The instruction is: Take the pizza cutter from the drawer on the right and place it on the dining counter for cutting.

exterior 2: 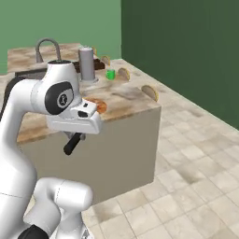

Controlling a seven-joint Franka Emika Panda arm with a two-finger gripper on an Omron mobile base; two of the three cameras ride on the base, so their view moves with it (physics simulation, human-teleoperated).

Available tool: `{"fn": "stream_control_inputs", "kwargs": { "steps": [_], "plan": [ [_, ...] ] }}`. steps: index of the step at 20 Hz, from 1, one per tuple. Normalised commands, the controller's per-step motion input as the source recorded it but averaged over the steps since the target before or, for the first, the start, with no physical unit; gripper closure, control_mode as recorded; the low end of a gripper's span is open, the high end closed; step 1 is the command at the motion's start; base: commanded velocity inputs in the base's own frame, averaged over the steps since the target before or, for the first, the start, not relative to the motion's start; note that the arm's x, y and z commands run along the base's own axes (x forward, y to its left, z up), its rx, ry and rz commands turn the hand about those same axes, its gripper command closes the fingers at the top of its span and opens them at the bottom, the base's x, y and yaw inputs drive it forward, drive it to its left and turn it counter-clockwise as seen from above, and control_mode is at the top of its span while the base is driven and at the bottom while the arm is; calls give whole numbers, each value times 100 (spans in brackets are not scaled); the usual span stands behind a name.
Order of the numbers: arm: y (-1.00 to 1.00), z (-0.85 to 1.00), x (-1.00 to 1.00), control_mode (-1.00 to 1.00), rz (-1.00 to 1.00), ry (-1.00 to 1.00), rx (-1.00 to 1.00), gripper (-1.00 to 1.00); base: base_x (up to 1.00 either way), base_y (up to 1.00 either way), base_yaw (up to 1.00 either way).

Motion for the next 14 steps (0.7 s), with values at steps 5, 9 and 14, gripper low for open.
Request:
{"fn": "stream_control_inputs", "kwargs": {
  "steps": [5, 9, 14],
  "plan": [
    [0, 0, 0, 100, 0, 0, 0, 100, 37, -78, 58],
    [0, 0, 0, 100, 0, 0, 0, 100, 32, -80, 55],
    [0, 0, 0, 100, 0, 0, 0, 100, 23, -80, 50]
  ]
}}
